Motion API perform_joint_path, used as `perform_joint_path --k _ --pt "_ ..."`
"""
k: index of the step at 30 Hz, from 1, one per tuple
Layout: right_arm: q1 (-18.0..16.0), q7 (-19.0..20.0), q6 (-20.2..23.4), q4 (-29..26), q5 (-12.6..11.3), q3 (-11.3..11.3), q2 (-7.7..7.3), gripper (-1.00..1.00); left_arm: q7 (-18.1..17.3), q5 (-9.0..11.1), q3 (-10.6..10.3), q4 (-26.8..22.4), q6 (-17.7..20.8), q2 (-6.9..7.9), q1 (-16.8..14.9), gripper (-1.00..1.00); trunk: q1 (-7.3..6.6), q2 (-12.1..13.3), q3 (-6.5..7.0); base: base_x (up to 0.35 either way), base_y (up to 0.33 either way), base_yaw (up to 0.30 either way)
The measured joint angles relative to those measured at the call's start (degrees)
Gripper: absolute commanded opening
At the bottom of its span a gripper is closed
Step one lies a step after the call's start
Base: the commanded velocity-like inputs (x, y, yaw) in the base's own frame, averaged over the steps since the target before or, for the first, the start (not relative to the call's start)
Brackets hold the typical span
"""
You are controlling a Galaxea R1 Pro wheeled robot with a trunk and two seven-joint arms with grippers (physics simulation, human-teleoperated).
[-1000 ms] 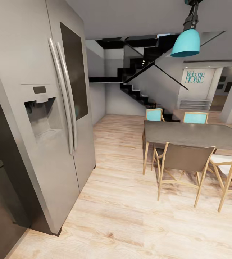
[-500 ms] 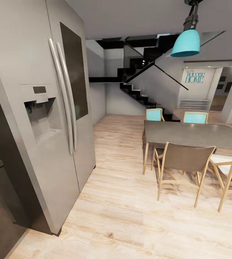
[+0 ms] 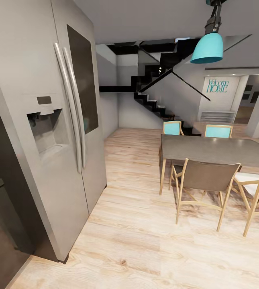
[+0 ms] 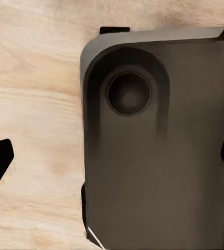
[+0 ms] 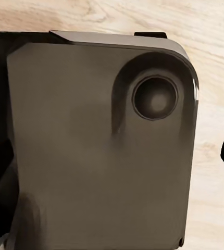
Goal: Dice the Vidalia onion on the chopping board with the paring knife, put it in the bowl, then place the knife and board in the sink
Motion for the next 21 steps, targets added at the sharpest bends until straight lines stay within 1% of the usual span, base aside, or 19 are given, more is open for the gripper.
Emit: perform_joint_path --k 1,3,5,8,9,11,13,14,21 --pt "0.0 0.0 -0.5 -0.3 0.0 -0.1 -0.12 1.00 0.0 0.0 0.0 -1.2 -1.2 0.30 0.0 1.00 0.00 0.0 0.00 0.000 0.000 0.000" --pt "0.0 -0.1 -2.2 -1.0 -0.1 -0.2 -0.25 1.00 0.0 0.0 0.1 -2.6 -2.1 0.54 0.0 1.00 0.00 0.0 0.00 0.000 0.000 0.000" --pt "0.0 -0.2 -6.7 -3.5 -0.1 -0.2 -0.22 1.00 0.0 0.0 0.1 -5.5 -2.7 0.80 0.0 1.00 0.00 0.0 0.01 0.000 0.000 0.000" --pt "0.0 -0.2 -14.3 -6.3 -0.1 -0.3 -0.24 1.00 0.1 0.0 0.1 -13.1 -3.0 1.42 0.0 1.00 0.00 0.0 0.01 0.000 0.000 0.000" --pt "0.0 -0.2 -17.2 -7.6 -0.2 -0.3 -0.29 1.00 0.1 0.0 0.1 -16.7 -3.0 1.63 0.0 1.00 0.00 0.0 0.01 0.000 0.000 0.000" --pt "0.0 -0.2 -20.0 -10.9 -0.2 -0.3 -0.28 1.00 0.2 0.0 0.1 -20.4 -3.0 1.78 0.0 1.00 0.00 0.0 0.01 0.000 0.000 0.000" --pt "0.0 -0.2 -21.5 -15.1 -0.2 -0.3 -0.25 1.00 0.2 0.0 0.1 -23.3 -3.1 1.79 0.0 1.00 0.00 0.0 0.01 0.000 0.000 0.000" --pt "0.0 -0.2 -22.0 -16.5 -0.3 -0.3 -0.33 1.00 0.2 0.0 0.2 -23.9 -3.2 1.93 0.0 1.00 0.00 0.0 0.00 0.000 0.000 0.000" --pt "0.0 -0.2 -22.3 -16.5 -0.4 -0.3 -0.23 1.00 0.2 0.1 0.1 -23.2 -3.2 2.03 0.0 1.00 0.00 0.0 0.00 0.000 0.000 0.010"
